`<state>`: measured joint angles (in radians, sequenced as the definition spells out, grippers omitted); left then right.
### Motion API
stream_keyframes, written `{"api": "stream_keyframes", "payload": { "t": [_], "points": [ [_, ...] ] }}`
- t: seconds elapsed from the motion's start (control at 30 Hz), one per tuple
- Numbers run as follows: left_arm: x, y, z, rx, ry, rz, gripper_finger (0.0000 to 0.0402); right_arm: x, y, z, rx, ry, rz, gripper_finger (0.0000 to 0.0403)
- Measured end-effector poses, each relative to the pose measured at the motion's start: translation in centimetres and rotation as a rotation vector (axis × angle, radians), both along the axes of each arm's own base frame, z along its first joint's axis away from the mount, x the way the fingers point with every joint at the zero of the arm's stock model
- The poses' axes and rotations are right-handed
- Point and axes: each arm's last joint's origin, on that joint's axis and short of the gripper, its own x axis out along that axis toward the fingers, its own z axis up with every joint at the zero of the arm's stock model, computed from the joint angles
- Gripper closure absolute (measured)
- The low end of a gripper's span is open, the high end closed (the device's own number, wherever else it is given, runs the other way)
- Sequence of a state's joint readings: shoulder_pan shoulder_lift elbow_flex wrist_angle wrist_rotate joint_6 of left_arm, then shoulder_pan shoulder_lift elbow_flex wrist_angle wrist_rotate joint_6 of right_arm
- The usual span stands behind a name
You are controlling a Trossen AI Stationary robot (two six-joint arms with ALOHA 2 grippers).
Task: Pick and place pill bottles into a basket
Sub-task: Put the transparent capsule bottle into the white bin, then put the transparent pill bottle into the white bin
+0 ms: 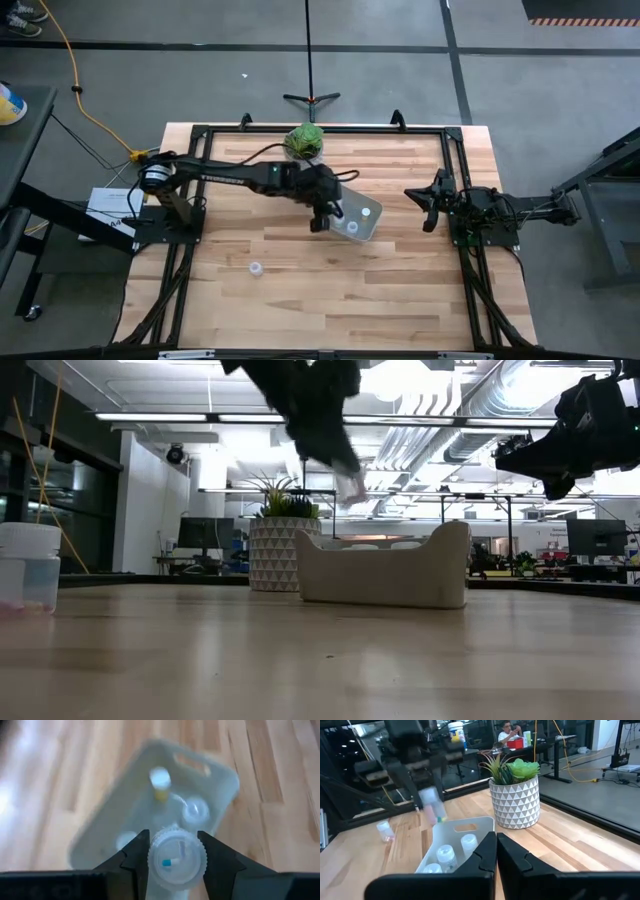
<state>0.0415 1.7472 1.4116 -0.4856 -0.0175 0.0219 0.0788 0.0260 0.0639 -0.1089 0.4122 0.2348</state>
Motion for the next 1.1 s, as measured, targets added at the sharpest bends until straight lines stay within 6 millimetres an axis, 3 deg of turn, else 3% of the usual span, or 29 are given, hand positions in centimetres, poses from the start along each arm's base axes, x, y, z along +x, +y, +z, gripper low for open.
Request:
{"api": "stream_keyframes", "payload": {
  "t": [0.27, 0.6, 0.9, 1.1],
  "points": [
    [-0.7, 0.3, -3.2, -0.037, 0.097, -0.021, 0.0195, 0.0, 0.0, 0.0, 0.000, 0.000, -0.002, 0.0401],
    [-1.5, 0.3, -6.0, -0.011, 0.096, -0.025, 0.0220, 0.0, 0.0, 0.0, -0.018, 0.006, -0.016, 0.0401],
    [-1.5, 0.4, -6.0, 0.025, 0.091, 0.001, 0.0155, 0.0, -0.1, 0.0, -0.017, 0.005, -0.025, 0.0400],
    [-1.4, 0.4, -5.8, 0.028, 0.085, 0.004, 0.0142, 0.0, -0.1, 0.0, -0.011, 0.003, -0.026, 0.0402]
  ]
}}
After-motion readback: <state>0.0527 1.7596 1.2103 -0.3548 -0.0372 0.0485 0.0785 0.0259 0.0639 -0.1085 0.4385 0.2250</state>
